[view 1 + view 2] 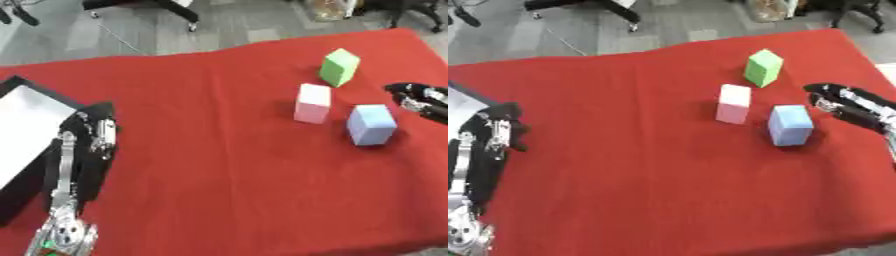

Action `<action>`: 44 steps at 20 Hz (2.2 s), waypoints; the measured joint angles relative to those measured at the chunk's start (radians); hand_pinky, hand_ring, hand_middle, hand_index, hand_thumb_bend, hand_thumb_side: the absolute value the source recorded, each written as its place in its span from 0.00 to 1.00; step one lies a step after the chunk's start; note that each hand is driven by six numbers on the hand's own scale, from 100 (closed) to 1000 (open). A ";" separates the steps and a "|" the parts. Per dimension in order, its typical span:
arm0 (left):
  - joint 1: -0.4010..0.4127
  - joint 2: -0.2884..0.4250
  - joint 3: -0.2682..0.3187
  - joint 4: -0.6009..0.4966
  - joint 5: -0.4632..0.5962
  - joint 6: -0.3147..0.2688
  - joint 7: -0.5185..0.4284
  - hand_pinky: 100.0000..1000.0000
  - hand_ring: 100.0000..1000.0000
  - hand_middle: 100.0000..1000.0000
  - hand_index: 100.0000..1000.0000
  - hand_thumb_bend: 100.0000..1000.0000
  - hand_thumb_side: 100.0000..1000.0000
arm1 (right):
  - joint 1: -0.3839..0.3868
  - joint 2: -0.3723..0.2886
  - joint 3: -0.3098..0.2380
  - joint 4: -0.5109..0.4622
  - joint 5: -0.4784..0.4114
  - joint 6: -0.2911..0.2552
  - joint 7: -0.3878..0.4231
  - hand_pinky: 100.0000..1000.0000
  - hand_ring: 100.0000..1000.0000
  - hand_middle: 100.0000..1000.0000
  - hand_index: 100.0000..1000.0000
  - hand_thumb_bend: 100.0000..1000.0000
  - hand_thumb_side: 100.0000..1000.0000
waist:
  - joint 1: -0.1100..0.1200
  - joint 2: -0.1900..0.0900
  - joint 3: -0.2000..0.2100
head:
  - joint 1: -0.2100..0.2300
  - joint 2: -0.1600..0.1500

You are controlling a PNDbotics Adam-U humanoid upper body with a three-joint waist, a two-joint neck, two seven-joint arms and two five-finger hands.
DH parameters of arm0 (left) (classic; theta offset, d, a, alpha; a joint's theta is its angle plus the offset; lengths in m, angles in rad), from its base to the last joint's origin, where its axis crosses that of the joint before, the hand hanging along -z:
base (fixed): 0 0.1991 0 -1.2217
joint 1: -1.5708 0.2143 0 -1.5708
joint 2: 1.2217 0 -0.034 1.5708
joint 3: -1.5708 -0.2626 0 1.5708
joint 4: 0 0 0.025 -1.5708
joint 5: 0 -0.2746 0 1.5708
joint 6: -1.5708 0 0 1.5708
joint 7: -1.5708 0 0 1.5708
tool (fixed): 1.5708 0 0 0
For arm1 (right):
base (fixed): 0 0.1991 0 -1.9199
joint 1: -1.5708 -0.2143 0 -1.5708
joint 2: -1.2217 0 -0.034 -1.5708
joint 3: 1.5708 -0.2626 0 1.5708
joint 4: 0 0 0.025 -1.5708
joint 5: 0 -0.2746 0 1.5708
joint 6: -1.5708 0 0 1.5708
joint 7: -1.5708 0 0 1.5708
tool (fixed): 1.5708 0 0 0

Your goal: Pick up the objects with one hand, pass them to the other hand, and then place them into the box on the other side of the table.

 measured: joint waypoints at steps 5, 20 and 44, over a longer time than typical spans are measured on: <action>0.000 0.000 0.000 0.000 0.000 0.000 0.000 0.39 0.54 0.61 0.72 0.00 0.81 | 0.000 -0.003 0.022 -0.005 0.026 -0.012 0.016 1.00 1.00 0.93 0.94 0.00 0.77 | 0.000 0.000 0.000 | 0.000 0.000; 0.000 0.008 0.000 0.001 -0.001 -0.001 -0.001 0.39 0.55 0.61 0.72 0.00 0.81 | -0.024 -0.051 0.143 -0.014 0.051 -0.075 0.160 1.00 1.00 0.93 0.97 0.01 0.70 | -0.006 0.000 0.000 | 0.002 0.000; 0.001 0.009 0.000 0.001 -0.004 -0.001 -0.001 0.39 0.55 0.62 0.72 0.00 0.81 | -0.041 -0.076 0.157 0.014 0.223 -0.106 0.150 1.00 0.96 0.70 0.97 0.00 0.00 | -0.011 0.000 -0.005 | 0.012 0.000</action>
